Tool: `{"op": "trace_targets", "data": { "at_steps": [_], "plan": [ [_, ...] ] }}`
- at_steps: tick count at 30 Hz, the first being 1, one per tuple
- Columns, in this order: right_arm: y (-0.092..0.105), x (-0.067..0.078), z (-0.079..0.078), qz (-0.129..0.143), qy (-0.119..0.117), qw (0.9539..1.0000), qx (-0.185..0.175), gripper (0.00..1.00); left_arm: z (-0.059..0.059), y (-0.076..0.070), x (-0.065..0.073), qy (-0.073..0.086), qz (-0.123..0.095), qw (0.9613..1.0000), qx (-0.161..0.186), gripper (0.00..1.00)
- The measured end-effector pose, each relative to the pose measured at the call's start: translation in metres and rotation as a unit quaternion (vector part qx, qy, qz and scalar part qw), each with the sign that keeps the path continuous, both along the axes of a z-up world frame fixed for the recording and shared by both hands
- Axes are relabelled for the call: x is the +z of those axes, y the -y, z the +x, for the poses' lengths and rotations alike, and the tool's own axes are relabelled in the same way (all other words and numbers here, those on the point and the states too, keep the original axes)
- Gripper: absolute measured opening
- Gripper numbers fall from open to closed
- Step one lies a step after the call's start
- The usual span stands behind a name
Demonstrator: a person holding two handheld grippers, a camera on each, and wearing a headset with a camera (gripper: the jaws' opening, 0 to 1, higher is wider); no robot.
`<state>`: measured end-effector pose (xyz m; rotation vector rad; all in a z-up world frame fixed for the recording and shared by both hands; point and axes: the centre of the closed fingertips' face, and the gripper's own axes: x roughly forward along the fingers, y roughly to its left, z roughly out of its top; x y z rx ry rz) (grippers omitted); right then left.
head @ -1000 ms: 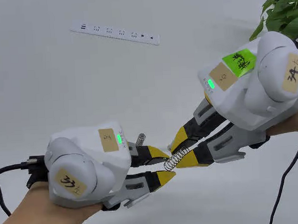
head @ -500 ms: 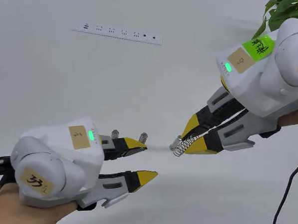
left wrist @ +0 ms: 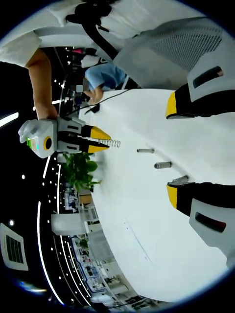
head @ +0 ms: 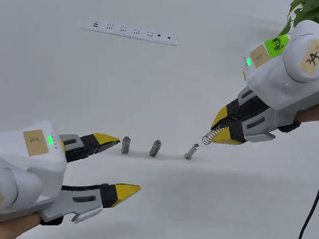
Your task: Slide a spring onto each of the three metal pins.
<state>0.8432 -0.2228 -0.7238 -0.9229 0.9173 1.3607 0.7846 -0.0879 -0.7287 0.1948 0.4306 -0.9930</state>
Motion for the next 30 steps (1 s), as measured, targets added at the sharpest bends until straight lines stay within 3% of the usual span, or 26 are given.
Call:
{"op": "trace_targets", "data": {
  "at_steps": [12,21,30],
  "plan": [
    [0.002,-0.033,0.014,-0.024,-0.011,0.9996,-0.014,0.12,0.012,-0.027,-0.002,0.005,0.002,0.9997,0.022,0.71],
    [0.002,-0.051,0.017,-0.036,-0.023,0.9990,-0.015,0.12,0.013,-0.030,-0.009,-0.001,0.002,0.9997,0.025,0.75],
    [0.002,-0.059,0.015,-0.045,-0.026,0.9986,-0.013,0.12,0.011,-0.029,-0.013,-0.009,-0.002,0.9997,0.023,0.75]
  ]
}}
